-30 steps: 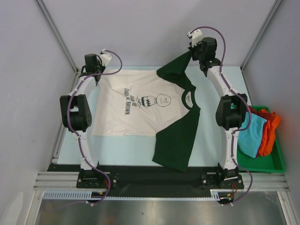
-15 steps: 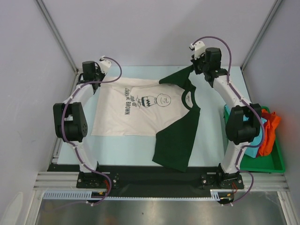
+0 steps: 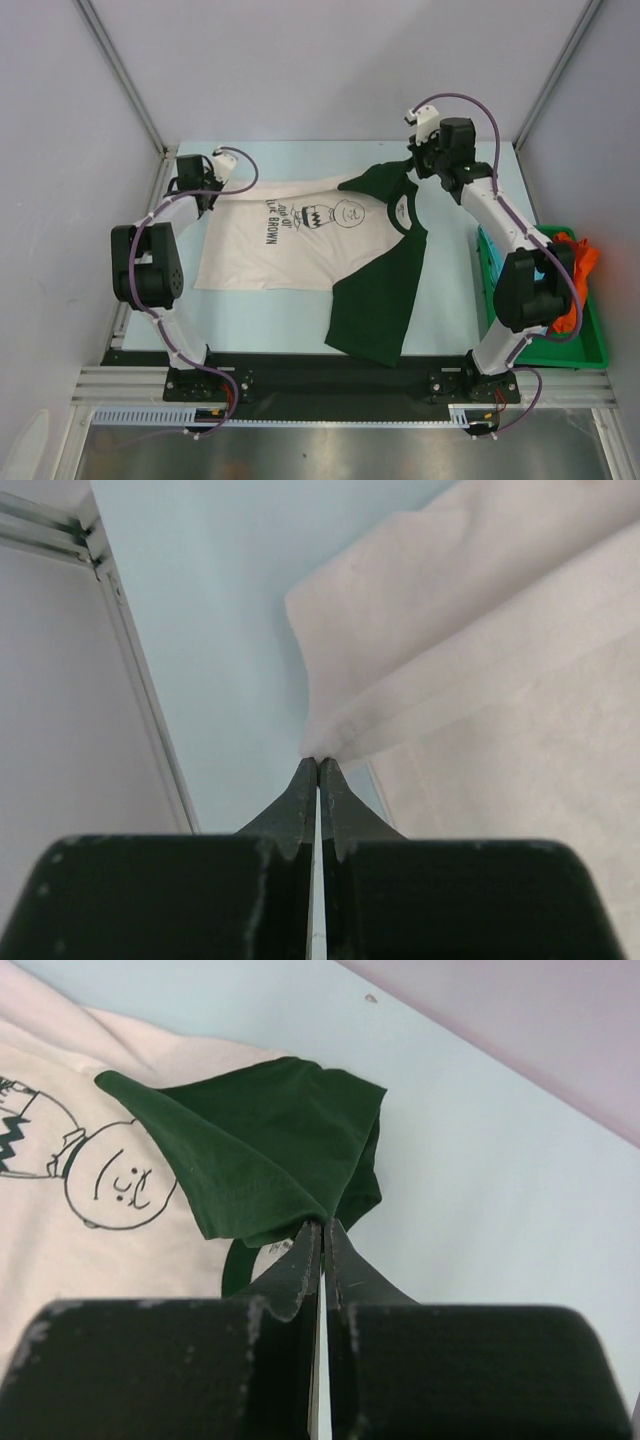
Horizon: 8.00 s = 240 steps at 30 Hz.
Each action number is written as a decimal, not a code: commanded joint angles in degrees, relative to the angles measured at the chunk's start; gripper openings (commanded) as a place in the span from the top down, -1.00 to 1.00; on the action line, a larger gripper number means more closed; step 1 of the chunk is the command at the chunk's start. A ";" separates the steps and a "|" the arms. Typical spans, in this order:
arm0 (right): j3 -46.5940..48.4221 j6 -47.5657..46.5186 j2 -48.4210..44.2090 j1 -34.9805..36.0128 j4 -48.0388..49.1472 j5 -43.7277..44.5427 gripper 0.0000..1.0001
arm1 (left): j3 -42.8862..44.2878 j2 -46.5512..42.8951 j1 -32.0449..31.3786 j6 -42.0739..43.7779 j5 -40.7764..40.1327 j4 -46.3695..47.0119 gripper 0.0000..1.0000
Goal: Fold and stack the t-shirts
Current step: Fold the tshirt
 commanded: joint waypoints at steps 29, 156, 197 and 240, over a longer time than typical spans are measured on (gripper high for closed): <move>-20.76 1.73 -11.05 0.51 -2.28 -1.18 1.00 | -5.92 3.07 2.95 1.24 -3.44 0.94 0.99; -5.64 -14.18 13.48 9.48 -7.37 -10.24 1.00 | -16.55 -9.49 -11.99 -15.64 3.24 -16.29 0.93; 6.57 -2.93 17.16 2.72 -9.31 -9.44 0.09 | 19.12 11.57 -5.49 -18.44 3.95 -25.69 0.91; 11.77 -4.78 32.11 -4.23 -8.17 0.31 0.51 | 45.23 32.43 -5.40 -13.97 -7.22 -33.34 0.71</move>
